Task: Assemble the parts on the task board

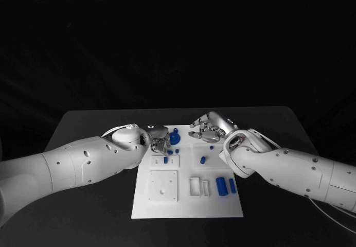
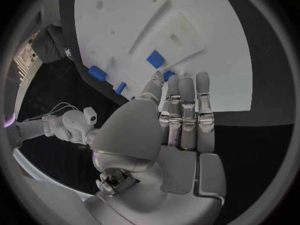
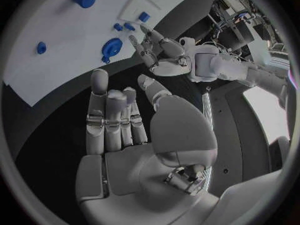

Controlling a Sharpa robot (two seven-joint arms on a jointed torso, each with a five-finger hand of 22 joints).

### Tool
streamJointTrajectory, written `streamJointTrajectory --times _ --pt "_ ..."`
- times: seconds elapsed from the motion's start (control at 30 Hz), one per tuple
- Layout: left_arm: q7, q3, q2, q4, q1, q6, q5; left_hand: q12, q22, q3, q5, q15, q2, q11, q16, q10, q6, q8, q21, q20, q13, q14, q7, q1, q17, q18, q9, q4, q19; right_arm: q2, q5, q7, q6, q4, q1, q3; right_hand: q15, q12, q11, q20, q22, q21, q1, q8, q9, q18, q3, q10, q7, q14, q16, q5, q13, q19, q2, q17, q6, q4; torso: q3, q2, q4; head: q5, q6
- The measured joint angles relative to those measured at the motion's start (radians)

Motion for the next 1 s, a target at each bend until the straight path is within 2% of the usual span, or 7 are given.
streamJointTrajectory --times 0.43,1.0 --pt "0.017 0.000 0.019 -0.028 -0.008 0.000 0.014 0.000 0.003 0.014 0.010 0.000 0.031 0.000 0.000 -0.007 0.003 0.000 0.000 0.000 0.000 0.000 -0.003 0.001 0.000 0.000 0.000 0.013 0.000 -0.001 0.002 0.000 0.000 0.004 0.000 0.001 0.000 0.000 0.000 0.000 0.001 0.000 0.000 0.000 0.000 0.000 0.003 0.000 0.000 0.000 0.000 0.009 0.000 0.000 0.000 0.000 0.000 0.003 -0.0002 0.000 0.0000 -0.007 -0.007" --pt "0.033 0.000 0.037 -0.075 -0.017 0.013 0.025 0.004 0.016 0.042 0.023 0.003 0.065 0.000 0.000 -0.014 0.014 0.000 0.000 0.000 0.001 -0.003 -0.006 0.009 0.000 0.000 0.000 0.006 0.000 -0.001 0.006 0.001 0.000 0.006 0.000 0.002 0.000 0.000 0.000 0.000 0.001 0.000 0.000 0.000 0.000 0.000 0.006 0.000 0.000 0.000 -0.004 0.014 0.000 0.000 0.000 0.000 0.000 0.006 0.0005 -0.001 0.0005 -0.013 -0.011"
